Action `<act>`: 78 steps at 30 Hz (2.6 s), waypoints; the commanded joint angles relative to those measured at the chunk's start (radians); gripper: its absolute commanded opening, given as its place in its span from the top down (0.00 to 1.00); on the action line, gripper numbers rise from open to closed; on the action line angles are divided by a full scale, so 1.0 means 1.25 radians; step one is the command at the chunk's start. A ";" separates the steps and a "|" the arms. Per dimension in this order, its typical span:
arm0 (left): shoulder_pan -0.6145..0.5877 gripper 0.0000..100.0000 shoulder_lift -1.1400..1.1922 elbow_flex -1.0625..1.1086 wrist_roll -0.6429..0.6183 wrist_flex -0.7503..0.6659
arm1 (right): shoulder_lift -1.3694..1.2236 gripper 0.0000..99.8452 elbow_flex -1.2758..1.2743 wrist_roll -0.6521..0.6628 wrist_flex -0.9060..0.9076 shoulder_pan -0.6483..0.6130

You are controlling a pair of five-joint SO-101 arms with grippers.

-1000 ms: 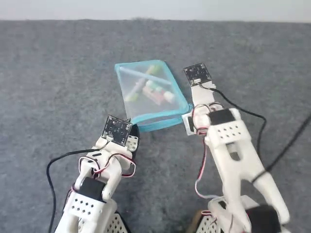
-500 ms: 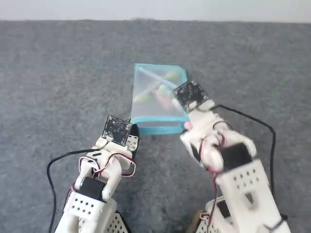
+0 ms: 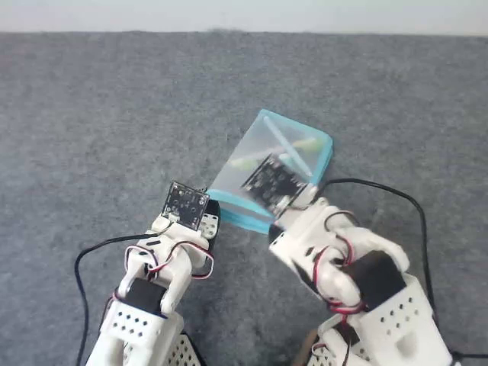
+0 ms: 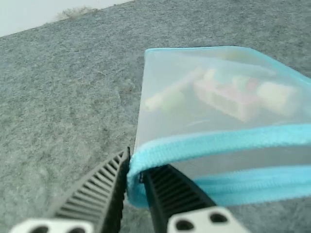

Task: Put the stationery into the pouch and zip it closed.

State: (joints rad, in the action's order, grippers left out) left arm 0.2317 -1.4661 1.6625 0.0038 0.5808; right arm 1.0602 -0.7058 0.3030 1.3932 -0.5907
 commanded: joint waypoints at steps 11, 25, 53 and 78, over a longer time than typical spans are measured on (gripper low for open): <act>-0.095 0.99 -0.002 -0.066 -0.028 0.005 | 0.036 0.99 0.325 0.018 0.161 -0.138; -0.260 0.99 -0.002 -0.137 -0.065 0.052 | -0.025 0.99 0.290 0.036 0.118 -0.012; -0.210 0.99 -0.007 -0.120 -0.047 0.058 | -0.175 0.62 -0.109 -0.022 -0.222 -0.026; -0.210 0.99 -0.007 -0.120 -0.047 0.058 | -0.334 0.62 -0.258 -0.095 -0.528 -0.024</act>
State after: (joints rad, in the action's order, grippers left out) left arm -0.0353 -1.4661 1.5428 -0.0575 0.6544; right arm 0.7058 -1.0710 0.1895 0.7580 -0.6444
